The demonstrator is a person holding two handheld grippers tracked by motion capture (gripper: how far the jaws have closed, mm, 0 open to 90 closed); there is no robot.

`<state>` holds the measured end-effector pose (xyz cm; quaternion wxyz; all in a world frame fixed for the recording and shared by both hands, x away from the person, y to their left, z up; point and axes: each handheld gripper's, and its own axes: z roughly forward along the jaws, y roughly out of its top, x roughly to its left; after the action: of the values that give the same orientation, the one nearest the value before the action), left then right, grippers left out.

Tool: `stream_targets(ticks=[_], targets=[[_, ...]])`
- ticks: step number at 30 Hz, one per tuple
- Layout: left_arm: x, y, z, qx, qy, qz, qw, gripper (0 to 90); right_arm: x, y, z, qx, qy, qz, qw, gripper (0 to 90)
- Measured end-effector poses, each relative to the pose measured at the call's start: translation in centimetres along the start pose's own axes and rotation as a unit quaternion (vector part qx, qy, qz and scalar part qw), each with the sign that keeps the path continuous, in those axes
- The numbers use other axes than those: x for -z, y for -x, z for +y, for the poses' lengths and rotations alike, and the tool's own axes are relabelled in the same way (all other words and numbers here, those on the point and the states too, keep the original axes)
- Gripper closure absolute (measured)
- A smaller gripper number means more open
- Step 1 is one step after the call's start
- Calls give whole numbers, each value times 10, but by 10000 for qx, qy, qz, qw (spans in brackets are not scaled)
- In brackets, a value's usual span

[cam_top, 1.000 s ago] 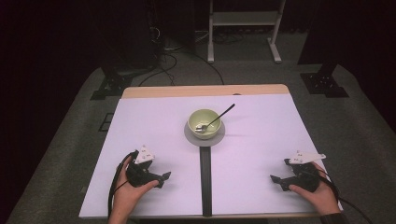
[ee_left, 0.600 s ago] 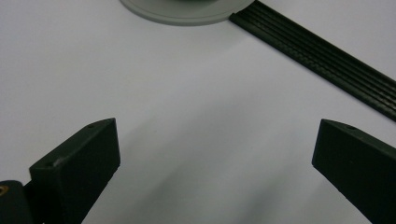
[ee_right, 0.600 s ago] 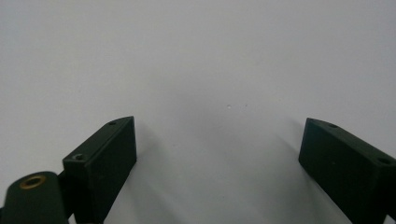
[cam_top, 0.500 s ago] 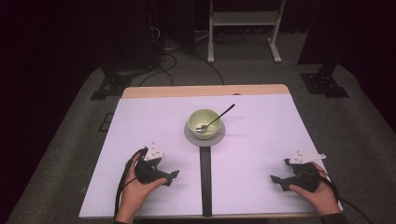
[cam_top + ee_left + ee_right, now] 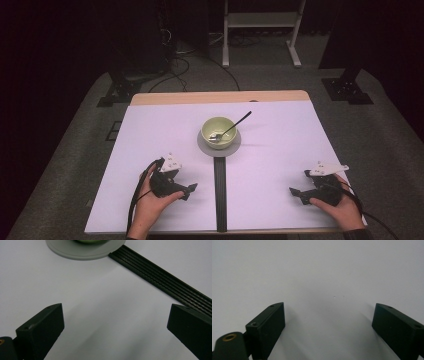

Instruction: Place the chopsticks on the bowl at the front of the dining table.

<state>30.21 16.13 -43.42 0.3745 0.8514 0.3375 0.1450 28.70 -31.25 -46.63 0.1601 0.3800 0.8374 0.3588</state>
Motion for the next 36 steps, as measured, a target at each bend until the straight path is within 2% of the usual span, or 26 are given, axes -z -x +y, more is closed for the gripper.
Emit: stream_targets(ticks=[13,19,36], targets=[[-16,14,7,-80,-17,-101,9999,0,0,0,0,-2,-1,0,10000,99],[-22,17,10,-118,-38,-170,9998,0,0,0,0,-2,0,0,10000,99],[-41,25,19,-186,-93,-154,9997,0,0,0,0,0,1,-1,10000,99]])
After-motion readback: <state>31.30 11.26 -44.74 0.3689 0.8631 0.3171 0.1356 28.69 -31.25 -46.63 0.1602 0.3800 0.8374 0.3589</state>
